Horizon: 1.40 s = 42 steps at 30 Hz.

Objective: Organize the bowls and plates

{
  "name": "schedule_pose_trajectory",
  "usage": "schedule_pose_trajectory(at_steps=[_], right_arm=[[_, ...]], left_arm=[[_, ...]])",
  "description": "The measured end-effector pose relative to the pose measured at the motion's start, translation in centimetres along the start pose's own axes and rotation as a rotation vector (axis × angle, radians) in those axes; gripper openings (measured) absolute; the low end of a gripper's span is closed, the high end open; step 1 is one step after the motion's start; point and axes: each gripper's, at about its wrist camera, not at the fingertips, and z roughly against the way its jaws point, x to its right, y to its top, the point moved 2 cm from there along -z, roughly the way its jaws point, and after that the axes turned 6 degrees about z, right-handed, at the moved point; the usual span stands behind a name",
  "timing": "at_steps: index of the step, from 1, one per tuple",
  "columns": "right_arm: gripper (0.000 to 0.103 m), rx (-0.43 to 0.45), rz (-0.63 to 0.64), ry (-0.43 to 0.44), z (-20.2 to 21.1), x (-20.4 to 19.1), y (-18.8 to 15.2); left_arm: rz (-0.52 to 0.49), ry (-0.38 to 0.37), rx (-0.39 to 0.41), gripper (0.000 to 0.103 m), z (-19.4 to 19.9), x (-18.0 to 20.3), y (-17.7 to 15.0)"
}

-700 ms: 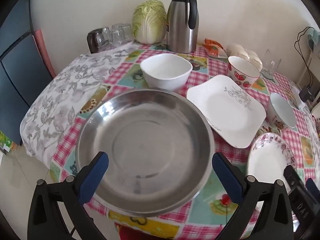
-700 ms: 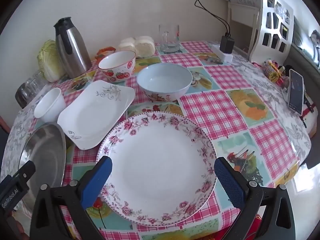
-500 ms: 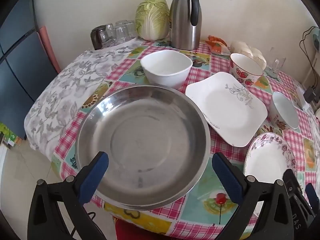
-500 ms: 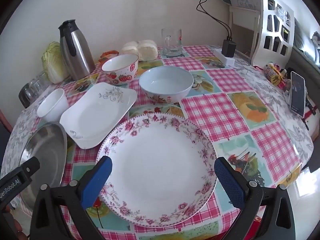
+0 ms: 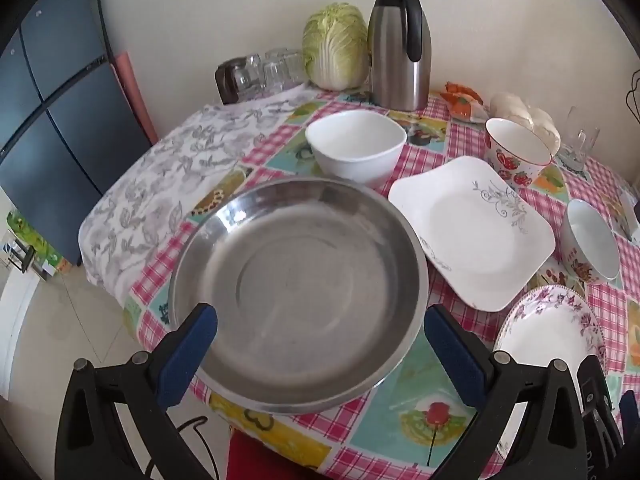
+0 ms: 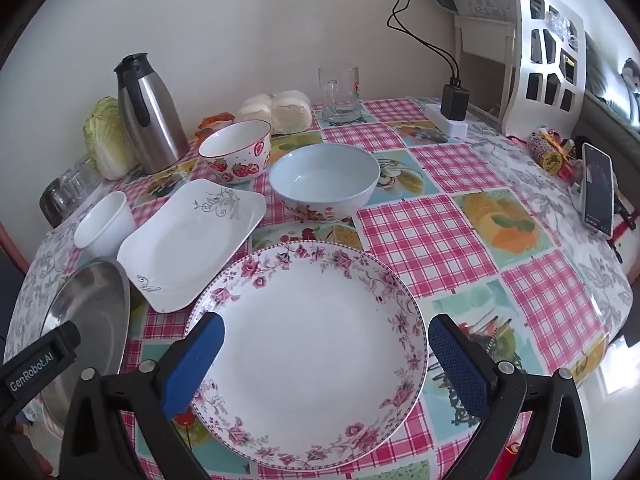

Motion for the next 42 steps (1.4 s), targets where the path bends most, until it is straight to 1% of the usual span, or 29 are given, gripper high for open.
schedule_pose_trajectory(at_steps=[4,6,8,11,16,19,23,27,32,37,42], right_arm=[[0.103,0.001,-0.010,-0.007,-0.5,0.2,0.1],[0.103,-0.007,-0.017,-0.013,-0.8,0.4,0.2],[0.103,-0.012,-0.025,-0.016,-1.0,0.6,0.1],[0.103,-0.017,-0.032,-0.018,-1.3,0.8,0.1],[0.103,-0.024,-0.042,-0.022,-1.5,0.9,0.2],[0.103,-0.031,-0.040,-0.020,-1.6,0.9,0.2],[0.103,-0.023,-0.039,-0.022,-1.4,0.9,0.3],[0.103,-0.020,-0.036,-0.021,-1.2,0.8,0.3],[0.103,-0.022,-0.033,-0.021,-1.2,0.7,0.3],[0.103,-0.026,-0.027,-0.021,-1.3,0.6,0.3],[0.103,-0.022,-0.019,-0.021,-1.2,0.5,0.3]], left_arm=[[-0.030,0.023,0.006,0.103,-0.7,0.6,-0.2],[-0.036,0.019,0.000,0.103,-1.0,0.8,-0.3],[-0.043,0.014,0.017,0.103,-1.0,1.2,-0.4],[-0.077,0.045,0.057,0.103,-0.8,1.7,-0.2],[-0.110,0.004,0.038,0.103,-1.2,2.4,-0.3],[-0.131,-0.025,0.004,0.103,-1.8,2.8,-0.5],[-0.129,-0.044,-0.026,0.103,-2.3,2.9,-0.8],[-0.112,-0.052,-0.018,0.103,-2.2,2.6,-0.6],[-0.124,-0.050,0.004,0.103,-1.9,2.7,-0.4],[-0.140,-0.065,-0.009,0.103,-2.2,3.1,-0.4],[-0.138,-0.068,-0.005,0.103,-2.1,3.0,-0.5]])
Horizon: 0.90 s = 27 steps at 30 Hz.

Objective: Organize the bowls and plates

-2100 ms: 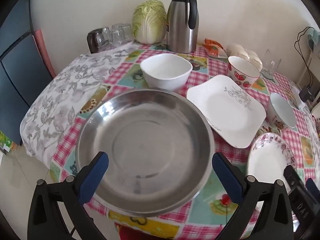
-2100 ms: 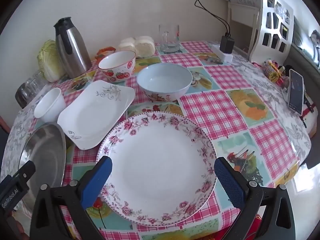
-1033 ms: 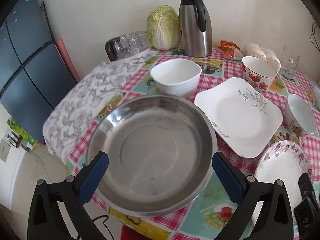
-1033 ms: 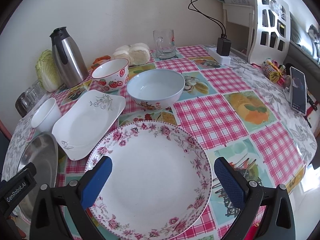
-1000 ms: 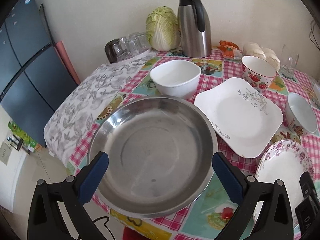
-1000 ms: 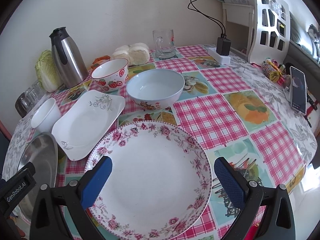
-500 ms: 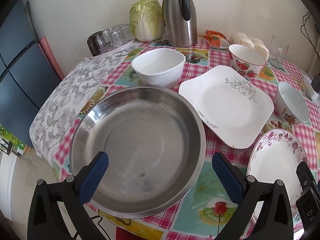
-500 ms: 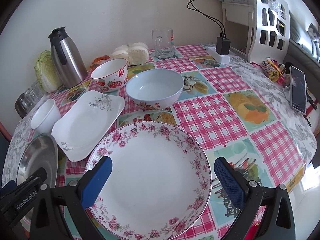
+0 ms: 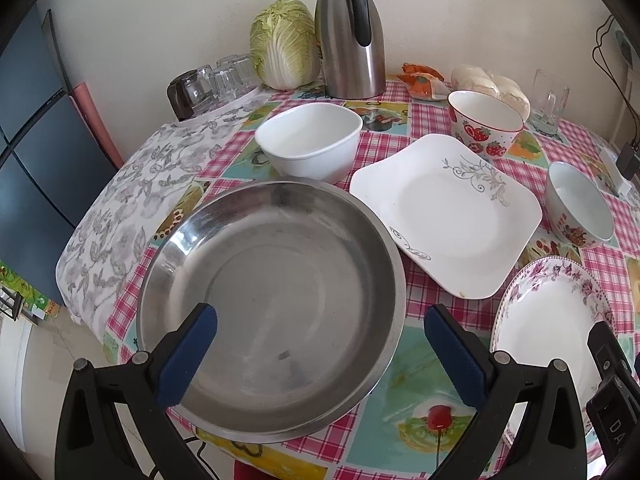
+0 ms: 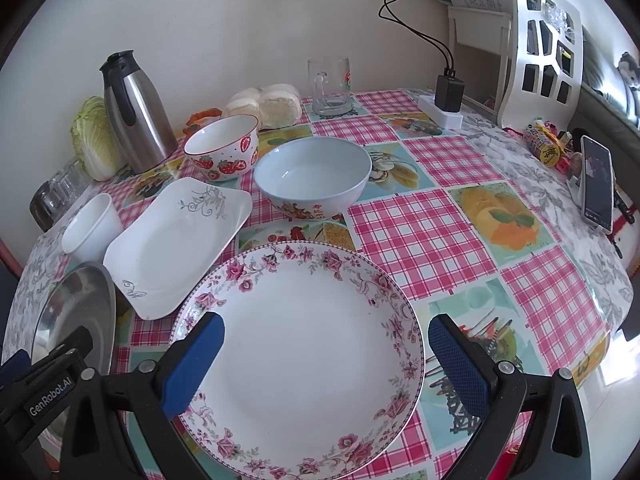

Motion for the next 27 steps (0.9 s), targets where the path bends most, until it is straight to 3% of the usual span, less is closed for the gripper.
schedule_pose_trajectory(at_steps=[27], right_arm=[[0.103,0.035,0.041,0.015,0.50,-0.91,0.27]], left_arm=[[0.004,0.000,0.019,0.103,0.31,-0.77,0.20]])
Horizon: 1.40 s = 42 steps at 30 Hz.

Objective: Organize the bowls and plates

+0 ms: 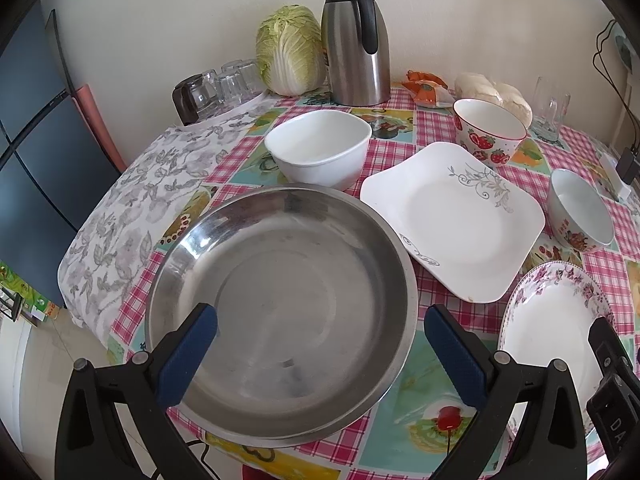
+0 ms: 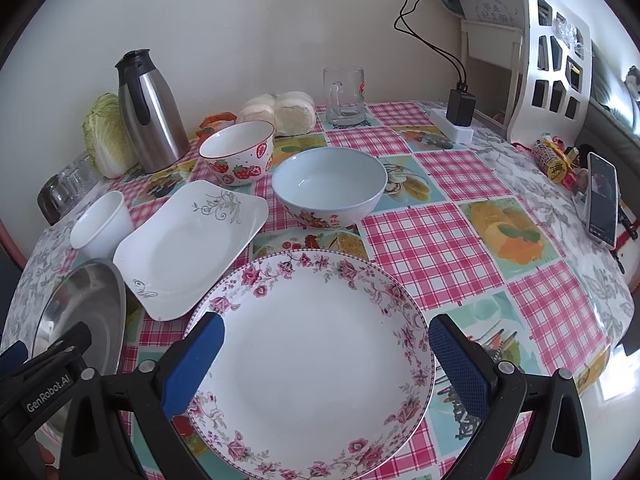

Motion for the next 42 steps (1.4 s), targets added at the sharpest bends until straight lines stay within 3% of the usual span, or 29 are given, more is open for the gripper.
schedule_pose_trajectory(at_steps=[24,32,39,42], right_arm=[[0.103,0.017,0.034,0.007,0.5,-1.2,0.1],[0.103,0.022,0.110,0.127,0.7,-5.4,0.0],[0.103,0.011,0.201,0.278,0.7,-10.2,-0.6],[0.103,-0.002,0.230,0.334,0.6,-11.8,-1.0]], left_arm=[[0.053,-0.008,-0.007,0.103,-0.5,-2.0,0.3],[0.186,0.017,-0.012,0.103,-2.0,-7.2,0.4],[0.259,-0.001,0.026,0.103,-2.7,-10.5,0.5],[0.281,-0.044,-0.012,0.103,-3.5,-11.6,0.5]])
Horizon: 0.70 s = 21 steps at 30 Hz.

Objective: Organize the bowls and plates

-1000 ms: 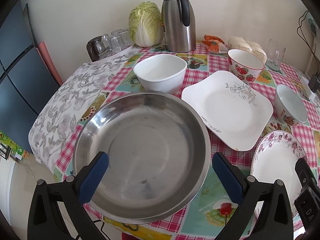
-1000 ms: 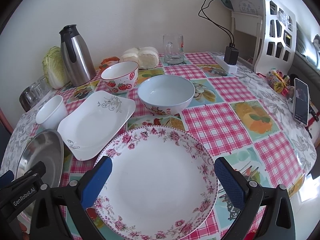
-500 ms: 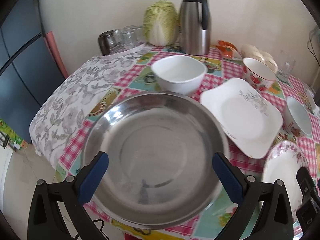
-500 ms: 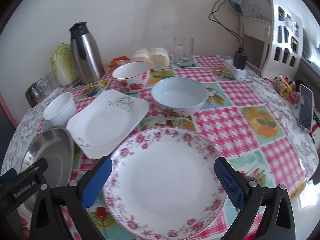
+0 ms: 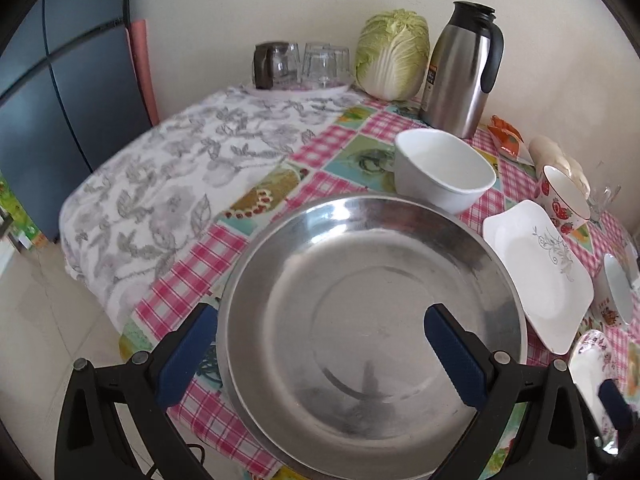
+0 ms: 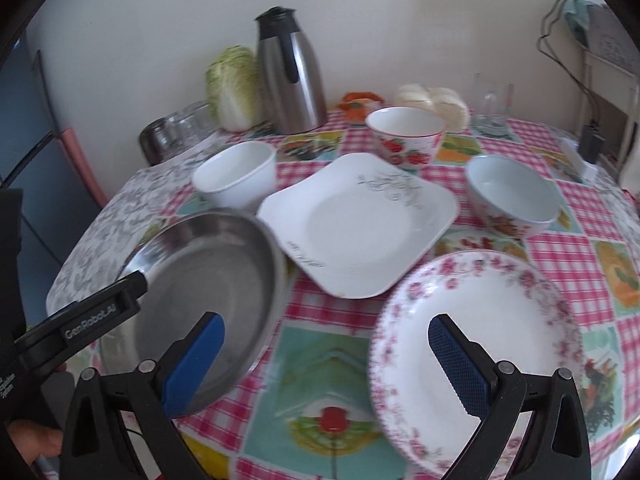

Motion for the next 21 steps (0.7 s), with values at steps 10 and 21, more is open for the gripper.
schedule_pose_trajectory(at_steps=[10,21], right_arm=[[0.099,-0.090,-0.036,0.068,-3.1,-1.9,-0.5],[0.067,-0.135,-0.048,0.099,-5.1,-2.7,-0.4]], left_arm=[[0.139,-0.027,-0.056,0.103,-1.6,-4.0,0.7],[0.214,-0.027,-0.144,0.072,-4.6,-6.3,0.1]])
